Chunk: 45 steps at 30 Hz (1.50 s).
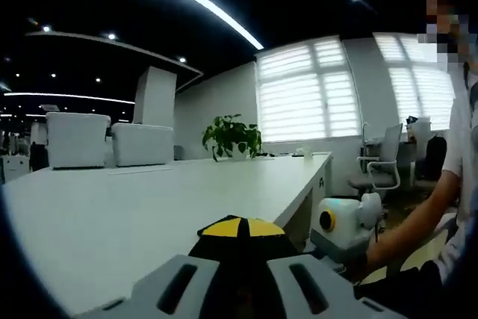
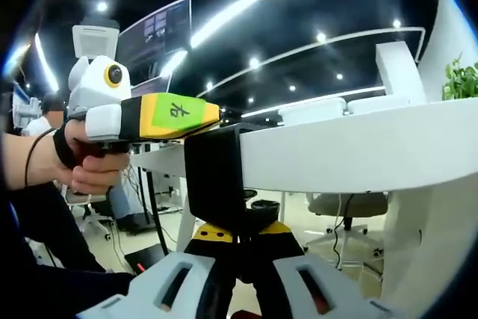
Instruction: Clamp the fixed fixture on the desktop, loosen the retaining clip, secure it to the edge of the desk, and tighten the retaining clip.
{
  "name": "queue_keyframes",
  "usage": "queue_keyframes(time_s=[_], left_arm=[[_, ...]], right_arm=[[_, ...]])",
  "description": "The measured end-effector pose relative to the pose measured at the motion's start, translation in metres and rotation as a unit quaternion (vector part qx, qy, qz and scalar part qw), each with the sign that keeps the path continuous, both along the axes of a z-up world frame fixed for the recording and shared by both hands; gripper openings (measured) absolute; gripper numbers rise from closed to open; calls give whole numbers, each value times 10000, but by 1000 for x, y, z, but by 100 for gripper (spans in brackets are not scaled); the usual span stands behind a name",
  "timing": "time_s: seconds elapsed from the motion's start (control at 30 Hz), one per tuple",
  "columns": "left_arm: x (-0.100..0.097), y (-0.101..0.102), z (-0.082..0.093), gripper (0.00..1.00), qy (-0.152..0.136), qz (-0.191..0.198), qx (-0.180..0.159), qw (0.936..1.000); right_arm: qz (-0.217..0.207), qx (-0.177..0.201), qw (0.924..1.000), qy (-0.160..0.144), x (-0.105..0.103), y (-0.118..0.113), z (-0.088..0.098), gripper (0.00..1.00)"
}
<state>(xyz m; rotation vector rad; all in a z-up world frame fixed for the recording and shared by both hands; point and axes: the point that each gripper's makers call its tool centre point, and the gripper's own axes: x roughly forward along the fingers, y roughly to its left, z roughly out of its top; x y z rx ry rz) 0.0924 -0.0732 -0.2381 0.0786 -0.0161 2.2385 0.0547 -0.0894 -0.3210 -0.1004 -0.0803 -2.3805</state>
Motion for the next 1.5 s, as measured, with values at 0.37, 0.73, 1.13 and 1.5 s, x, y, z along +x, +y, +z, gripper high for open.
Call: queue_keyframes(time_s=[0.37,0.73,1.13,1.5], left_arm=[[-15,-4,-1,2,-52,82,-20,10000],[-31,10,-1,2,-99,59,-85,9999],[-26,11,-1,2,-56,68,-66,9999],[-6,8,5,2,738,193,451,9961]], right_arm=[[-30,17,10000,1,-1,4,0,11],[-308,37,9995,52,12,18,2,23],[-841,333,9959,-53,21,19,-14,27],[-921,42,9948,-424,2,23,-21,23]])
